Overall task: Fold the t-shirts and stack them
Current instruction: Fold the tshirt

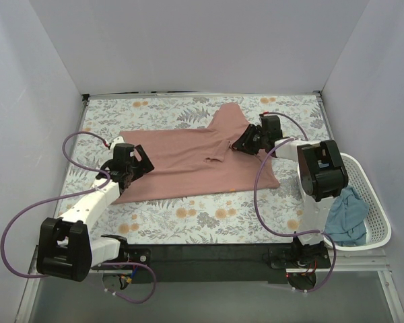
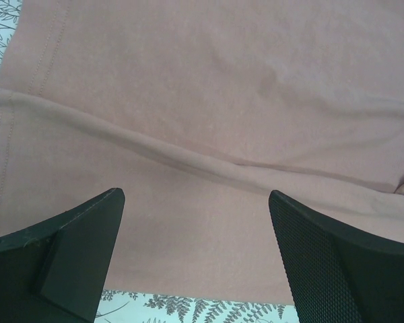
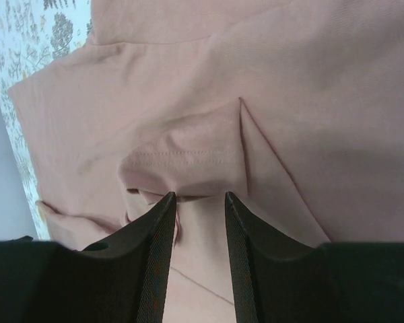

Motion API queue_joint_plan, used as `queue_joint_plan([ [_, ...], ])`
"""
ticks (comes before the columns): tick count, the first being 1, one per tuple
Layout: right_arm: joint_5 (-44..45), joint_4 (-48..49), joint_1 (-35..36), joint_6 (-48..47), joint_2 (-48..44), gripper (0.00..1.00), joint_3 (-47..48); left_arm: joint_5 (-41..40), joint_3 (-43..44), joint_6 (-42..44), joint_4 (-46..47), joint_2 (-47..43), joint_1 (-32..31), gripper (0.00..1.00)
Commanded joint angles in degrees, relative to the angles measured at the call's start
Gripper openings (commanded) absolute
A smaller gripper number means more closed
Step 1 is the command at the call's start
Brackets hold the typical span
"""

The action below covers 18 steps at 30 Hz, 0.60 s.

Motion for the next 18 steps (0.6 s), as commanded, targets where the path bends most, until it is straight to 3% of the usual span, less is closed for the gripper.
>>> queue_joint_plan([
  [1,2.74,3.18,-0.02,2.50,0.99,0.42,1.69,-0.93,0.49,1.50,1.55,0.35,-0.75,0.88],
  [8,7.13,3.27,0.15,2.42,-0.24,0.42,-0.25,-0.75,0.49,1.59,1.64,0.44,-1.28,0.88],
  [18,5.38,3.27,0.85,1.62,3.80,0.40,1.42,-0.14,0.49,1.59,1.64,0.70,-1.54,0.88],
])
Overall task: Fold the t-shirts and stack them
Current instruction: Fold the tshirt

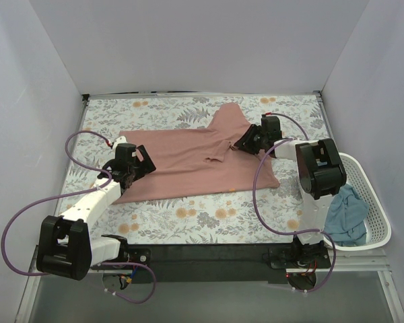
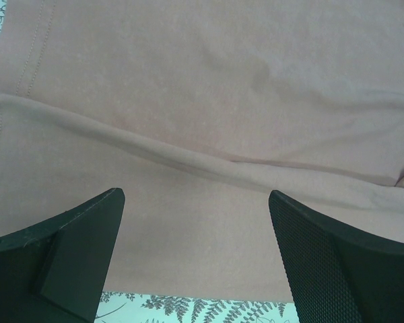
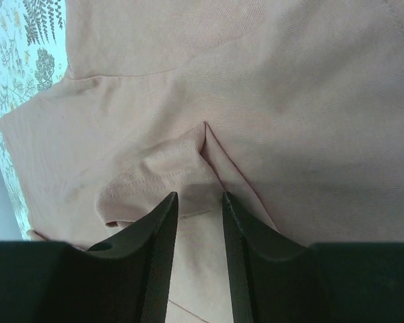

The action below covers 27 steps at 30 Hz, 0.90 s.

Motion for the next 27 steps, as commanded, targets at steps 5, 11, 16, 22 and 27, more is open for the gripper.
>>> queue_joint_plan([
  [5,0.11,1.00,0.79,-1.22,1.09,0.27,1.31,0.28,0.58,0.73,0.76,0.07,-0.36,0.88],
  [11,-0.07,0.74,1.05,-3.16,-1.37,0.01,4.12,0.46,0.67,0.82,0.76,0.16,-0.54,0.88],
  [16,-0.77,0.03,1.05,-4.04,-0.93,0.01,7.28,0.63,0.58,0.82,0.76,0.25,-0.54,0.89],
  [22,4.31,-3.48,1.05,-6.67,-1.72,0.27,7.03,0.90,0.58,0.91,0.76,0.42,-0.54,0.88],
  [27,3.98,-5.41,1.05,-9.13,-0.58,0.30,6.76,1.42,0.58,1.00,0.76,0.33,-0.62,0.88],
])
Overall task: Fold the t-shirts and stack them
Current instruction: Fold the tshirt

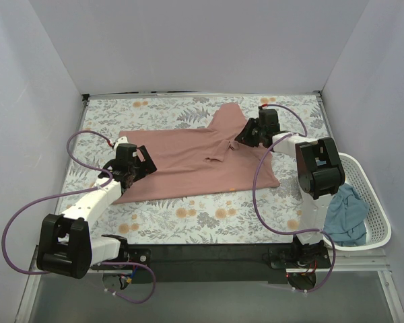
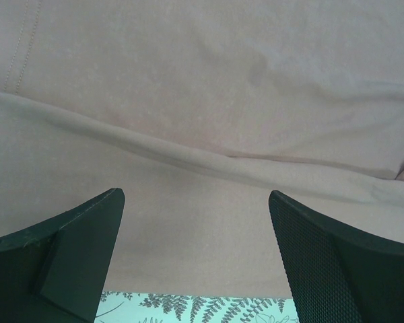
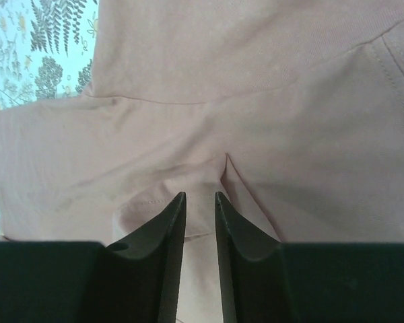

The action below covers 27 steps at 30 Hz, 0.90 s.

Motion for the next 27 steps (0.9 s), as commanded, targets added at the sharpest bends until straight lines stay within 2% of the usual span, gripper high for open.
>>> queue_joint_plan([
  [1,0.94,-1.37,0.24,-3.03,-0.47,0.31,0.53,0.16,0.58,0.74,0.74,-0.41,-0.43,0.88],
  [16,-1.43,-1.81,0.95,-5.41,2.61,0.30,0.62,-0.02,0.49,0.91,0.74,-0.41,-0.43,0.88],
  [21,-2.58,-1.90,1.30,-6.29,1.91,0.22,1.23,0.07,0.49,0.91,0.74,-0.41,-0.52,0.88],
  [26,-3.11,-1.90,1.30,-6.29,1.21,0.01,2.02,-0.02,0.49,0.91,0.74,-0.15,-0.43,0.88],
  [27,-3.02,-1.99,1.21,-6.29,0.94,0.01,2.72,-0.11,0.49,0.91,0.83,-0.23,-0.51,0.88],
])
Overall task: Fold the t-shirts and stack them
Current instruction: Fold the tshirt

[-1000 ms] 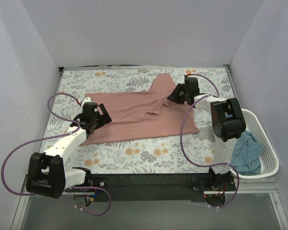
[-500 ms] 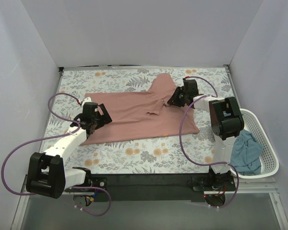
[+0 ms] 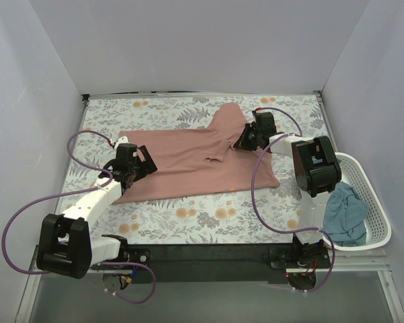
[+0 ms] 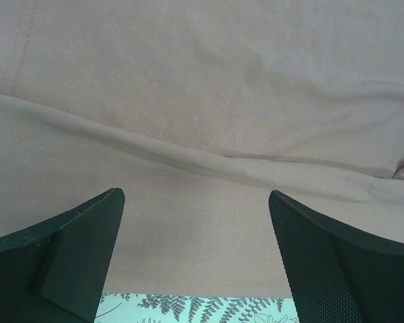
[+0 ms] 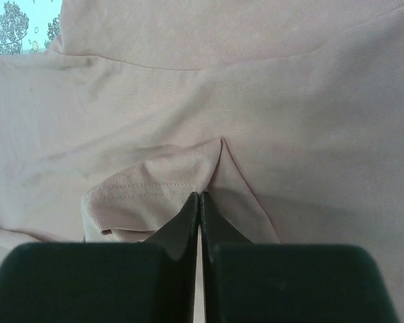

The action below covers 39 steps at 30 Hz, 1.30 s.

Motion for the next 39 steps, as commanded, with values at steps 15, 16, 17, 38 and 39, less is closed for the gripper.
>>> queue_joint_plan([
  [15,-4.15,-1.78,-0.43,3.35,9.02,0.09,20.87,-0.28,0.40,1.07,0.39,0.18,-0.23,0.88],
  [16,-4.76,-1.78,-0.43,3.52,9.73,0.14,21.57,-0.20,0.41,1.07,0.39,0.18,-0.14,0.88],
  [17,-4.77,-1.95,-0.43,3.52,10.35,0.16,22.89,0.07,0.41,1.07,0.39,0.27,-0.23,0.88],
  [38,10.18,-16.98,-7.80,-13.96,-22.86,0.40,-12.40,-10.56,1.64,-5.87,-6.63,0.89,0.73,0.88],
  [39,8.17,-17.07,-8.42,-14.92,-24.08,0.40,-13.65,-10.83,1.46,-6.84,-7.51,0.97,1.17,0.88],
])
